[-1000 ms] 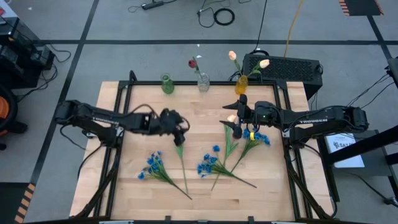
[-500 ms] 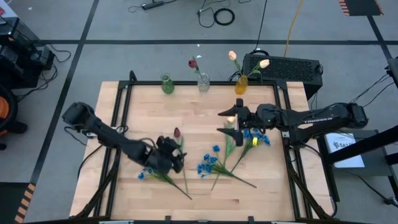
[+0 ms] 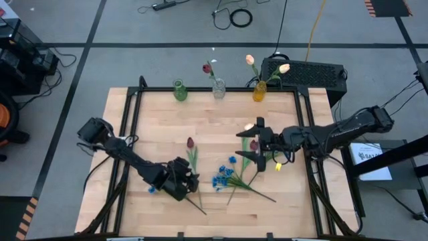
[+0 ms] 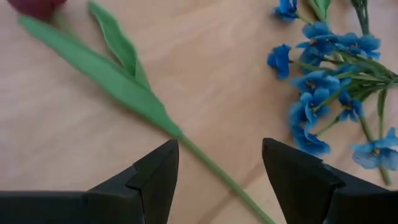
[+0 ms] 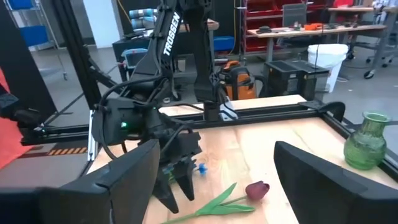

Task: Sort flowers into vase by color
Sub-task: Put the left red tulip into the transparent vase

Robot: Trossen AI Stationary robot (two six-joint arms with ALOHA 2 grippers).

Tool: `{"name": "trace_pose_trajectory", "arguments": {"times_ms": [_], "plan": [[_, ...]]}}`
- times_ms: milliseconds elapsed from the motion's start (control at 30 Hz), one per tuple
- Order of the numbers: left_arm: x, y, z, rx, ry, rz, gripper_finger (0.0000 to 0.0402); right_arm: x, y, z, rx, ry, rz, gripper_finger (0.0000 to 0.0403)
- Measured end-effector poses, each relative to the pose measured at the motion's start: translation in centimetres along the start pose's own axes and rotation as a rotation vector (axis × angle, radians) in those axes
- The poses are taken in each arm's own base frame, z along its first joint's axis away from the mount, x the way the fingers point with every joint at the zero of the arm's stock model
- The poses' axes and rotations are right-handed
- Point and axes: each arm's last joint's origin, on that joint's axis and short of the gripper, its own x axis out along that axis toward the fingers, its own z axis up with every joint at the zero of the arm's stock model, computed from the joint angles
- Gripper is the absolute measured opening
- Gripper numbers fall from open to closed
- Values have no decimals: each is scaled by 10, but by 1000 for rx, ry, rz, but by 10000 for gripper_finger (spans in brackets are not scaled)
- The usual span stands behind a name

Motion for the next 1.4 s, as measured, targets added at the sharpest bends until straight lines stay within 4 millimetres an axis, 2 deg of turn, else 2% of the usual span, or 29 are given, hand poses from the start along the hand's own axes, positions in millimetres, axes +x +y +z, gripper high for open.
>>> {"name": "trace_pose_trajectory", "arguments": {"times_ms": [300, 600, 867, 1133, 1400], "plan": [[5, 8, -4, -74, 54, 75, 237, -1, 3, 1, 4, -17, 11, 309], [31, 16, 9, -38, 88, 148, 237, -1, 3, 2, -20, -23, 10, 309], [47, 21, 37, 90, 68, 189, 237, -1, 2, -1, -9, 3, 6, 309], [64, 36, 69, 224, 99, 253, 237, -2, 6, -4, -6, 34, 20, 309], [67, 37, 75, 410, 162, 213, 237, -2, 6, -4, -22, 34, 19, 309]]}}
